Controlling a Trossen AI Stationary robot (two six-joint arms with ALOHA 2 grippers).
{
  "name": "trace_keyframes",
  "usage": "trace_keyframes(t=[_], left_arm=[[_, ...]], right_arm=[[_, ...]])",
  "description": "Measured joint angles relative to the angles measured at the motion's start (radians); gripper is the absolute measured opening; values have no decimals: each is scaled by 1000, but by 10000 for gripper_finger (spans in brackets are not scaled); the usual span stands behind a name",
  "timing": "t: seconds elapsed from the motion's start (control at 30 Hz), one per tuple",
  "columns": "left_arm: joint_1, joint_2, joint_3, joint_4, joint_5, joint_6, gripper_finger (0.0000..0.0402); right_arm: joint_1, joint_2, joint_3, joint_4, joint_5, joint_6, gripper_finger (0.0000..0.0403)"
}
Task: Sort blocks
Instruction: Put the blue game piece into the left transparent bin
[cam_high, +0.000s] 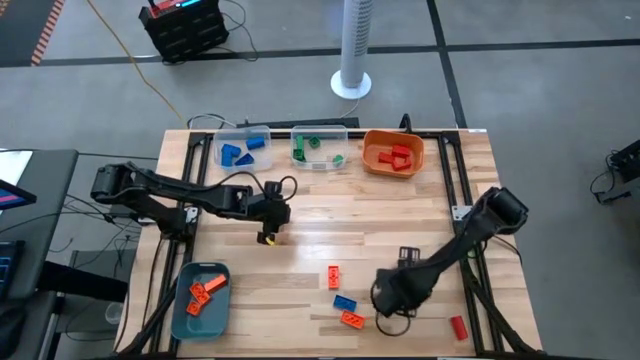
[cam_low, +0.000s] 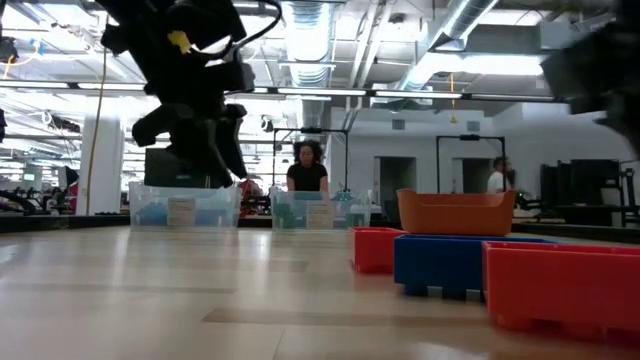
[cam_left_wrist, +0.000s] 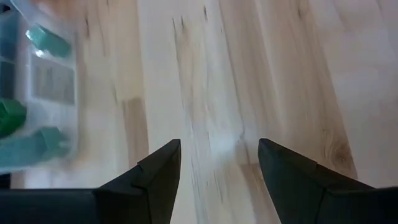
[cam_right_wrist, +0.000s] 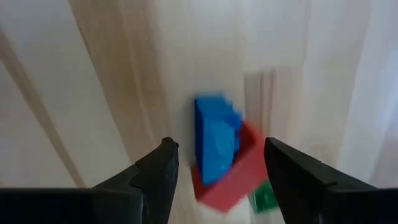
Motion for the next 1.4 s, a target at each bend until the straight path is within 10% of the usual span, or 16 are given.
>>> trace_keyframes(t=[0.7, 1.2, 1.4], left_arm=[[0, 0, -22, 16, -1, -29, 210], [0, 0, -22, 41, -1, -9, 210], [0, 0, -22, 162, 45, 44, 210]], right_arm=[[39, 6, -104, 149, 37, 3, 209], [-25, 0, -132, 181, 41, -32, 74], [-95, -84, -99, 200, 278, -28, 82]])
